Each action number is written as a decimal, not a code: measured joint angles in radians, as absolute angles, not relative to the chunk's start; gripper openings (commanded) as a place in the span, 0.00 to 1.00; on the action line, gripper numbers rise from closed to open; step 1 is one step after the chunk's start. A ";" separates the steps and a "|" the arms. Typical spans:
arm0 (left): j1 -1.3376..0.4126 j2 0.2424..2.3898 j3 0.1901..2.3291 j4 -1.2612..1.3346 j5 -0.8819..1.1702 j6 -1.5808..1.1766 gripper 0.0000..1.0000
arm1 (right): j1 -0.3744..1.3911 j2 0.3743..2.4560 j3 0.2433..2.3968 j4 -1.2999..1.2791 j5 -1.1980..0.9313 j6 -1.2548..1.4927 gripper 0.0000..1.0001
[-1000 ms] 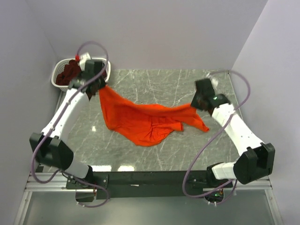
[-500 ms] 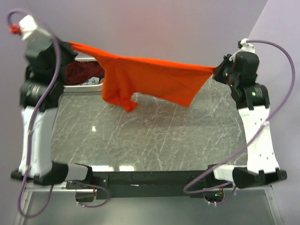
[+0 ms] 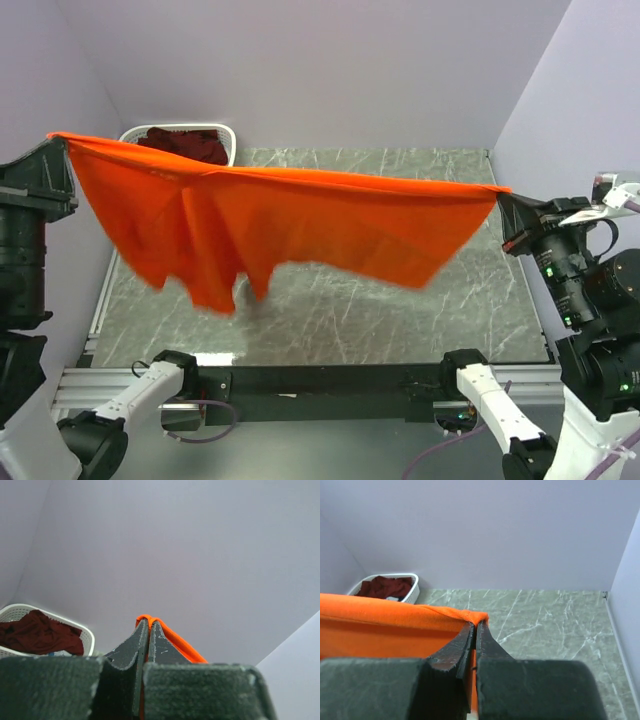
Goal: Fold and stack the t-shirts
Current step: Flatten the tshirt out
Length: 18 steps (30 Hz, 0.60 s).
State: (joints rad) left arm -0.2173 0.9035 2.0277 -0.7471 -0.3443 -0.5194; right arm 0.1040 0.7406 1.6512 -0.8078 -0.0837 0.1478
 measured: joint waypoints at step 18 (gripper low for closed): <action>-0.212 1.484 1.375 -0.348 -0.127 -0.361 0.01 | 0.096 1.150 1.000 -0.442 -0.011 0.069 0.00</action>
